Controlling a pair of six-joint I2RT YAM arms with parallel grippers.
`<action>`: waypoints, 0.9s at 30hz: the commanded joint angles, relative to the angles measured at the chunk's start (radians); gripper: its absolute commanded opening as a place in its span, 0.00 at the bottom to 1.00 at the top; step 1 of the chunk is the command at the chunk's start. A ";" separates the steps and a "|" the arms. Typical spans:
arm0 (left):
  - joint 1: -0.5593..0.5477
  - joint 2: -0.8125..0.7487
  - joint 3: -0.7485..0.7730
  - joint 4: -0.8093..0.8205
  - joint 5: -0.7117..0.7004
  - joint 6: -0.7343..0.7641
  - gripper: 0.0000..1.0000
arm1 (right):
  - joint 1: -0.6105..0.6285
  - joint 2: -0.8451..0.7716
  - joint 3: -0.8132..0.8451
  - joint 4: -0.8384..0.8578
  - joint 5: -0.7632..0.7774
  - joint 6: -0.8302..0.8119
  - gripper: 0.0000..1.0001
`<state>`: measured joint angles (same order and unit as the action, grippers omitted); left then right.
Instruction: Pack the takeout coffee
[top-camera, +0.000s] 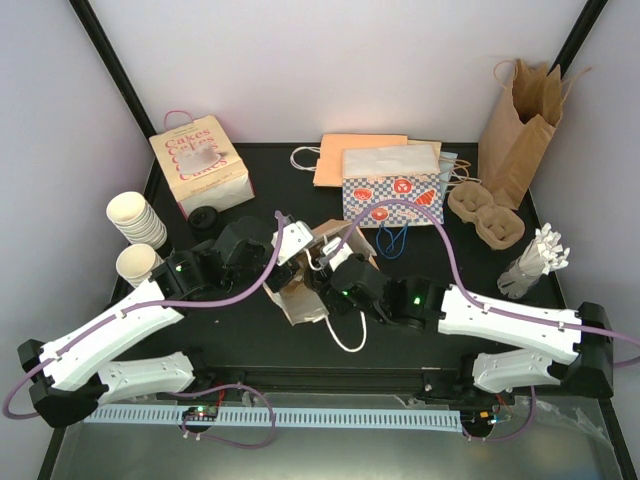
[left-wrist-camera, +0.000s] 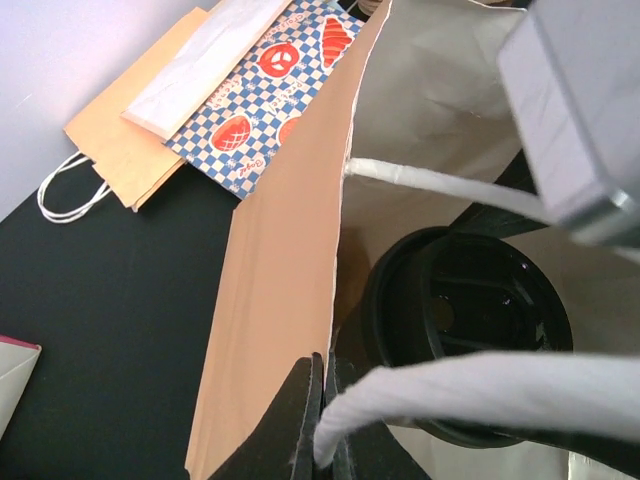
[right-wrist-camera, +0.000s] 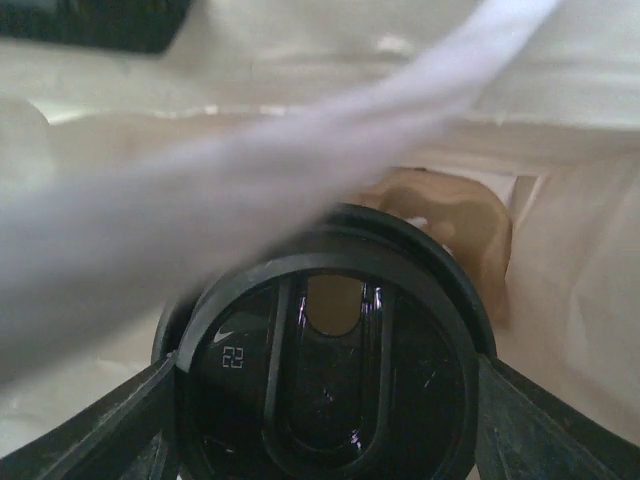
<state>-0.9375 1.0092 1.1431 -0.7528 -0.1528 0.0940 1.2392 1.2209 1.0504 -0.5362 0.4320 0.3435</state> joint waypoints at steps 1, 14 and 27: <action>-0.007 -0.008 0.004 0.036 -0.011 -0.018 0.02 | -0.001 0.000 -0.059 0.057 -0.008 -0.018 0.64; -0.012 -0.001 -0.006 0.055 0.040 -0.057 0.02 | 0.104 -0.038 -0.202 0.167 0.115 -0.064 0.64; -0.014 0.031 0.072 -0.012 0.033 -0.217 0.02 | 0.139 -0.088 -0.286 0.244 0.188 -0.085 0.64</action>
<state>-0.9508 1.0550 1.1721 -0.7715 -0.1287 -0.0776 1.3724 1.1206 0.7635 -0.3046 0.5789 0.2737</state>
